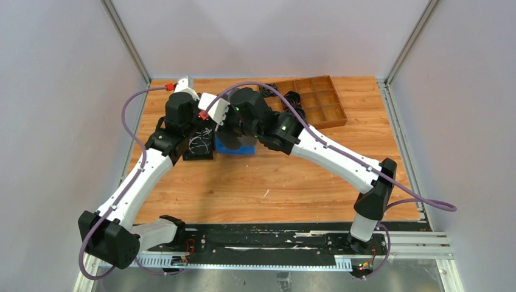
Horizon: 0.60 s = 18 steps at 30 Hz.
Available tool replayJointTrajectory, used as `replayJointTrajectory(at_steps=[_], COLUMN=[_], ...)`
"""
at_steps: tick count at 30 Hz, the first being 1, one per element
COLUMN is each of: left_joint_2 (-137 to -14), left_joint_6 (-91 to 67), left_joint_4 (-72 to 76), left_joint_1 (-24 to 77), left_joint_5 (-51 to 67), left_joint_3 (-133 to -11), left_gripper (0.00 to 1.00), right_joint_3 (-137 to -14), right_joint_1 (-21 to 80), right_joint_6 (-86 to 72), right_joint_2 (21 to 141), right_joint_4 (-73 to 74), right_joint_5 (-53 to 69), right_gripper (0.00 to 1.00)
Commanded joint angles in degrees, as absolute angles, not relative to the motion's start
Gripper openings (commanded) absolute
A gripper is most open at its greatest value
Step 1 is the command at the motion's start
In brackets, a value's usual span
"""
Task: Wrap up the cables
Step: Wrap the cable around the cable reel.
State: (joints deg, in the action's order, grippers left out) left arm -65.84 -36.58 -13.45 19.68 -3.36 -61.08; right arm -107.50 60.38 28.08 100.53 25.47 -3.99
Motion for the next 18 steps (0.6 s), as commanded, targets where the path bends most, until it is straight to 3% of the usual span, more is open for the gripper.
replayJointTrajectory(at_steps=[1,12,18], left_joint_2=[-63.43,-62.89,-62.51], left_joint_6=[-36.68,-34.79,-34.38], left_joint_4=[-9.84,-9.64,-8.98], left_joint_1=[20.20,20.92,21.09], left_joint_5=[-2.42,-2.20,-2.15], left_joint_3=[-61.48,-61.53,-60.73], left_gripper=[0.00,0.00,0.00], right_joint_3=[-109.39,-111.07,-114.03], right_joint_1=[60.38,60.05,58.05], right_joint_6=[31.45,33.54,29.41], right_joint_2=[102.04,103.18,103.19], right_joint_4=[26.66,26.16,28.53], right_joint_5=[-9.94,-10.44,-0.78], right_gripper=[0.35,0.36,0.40])
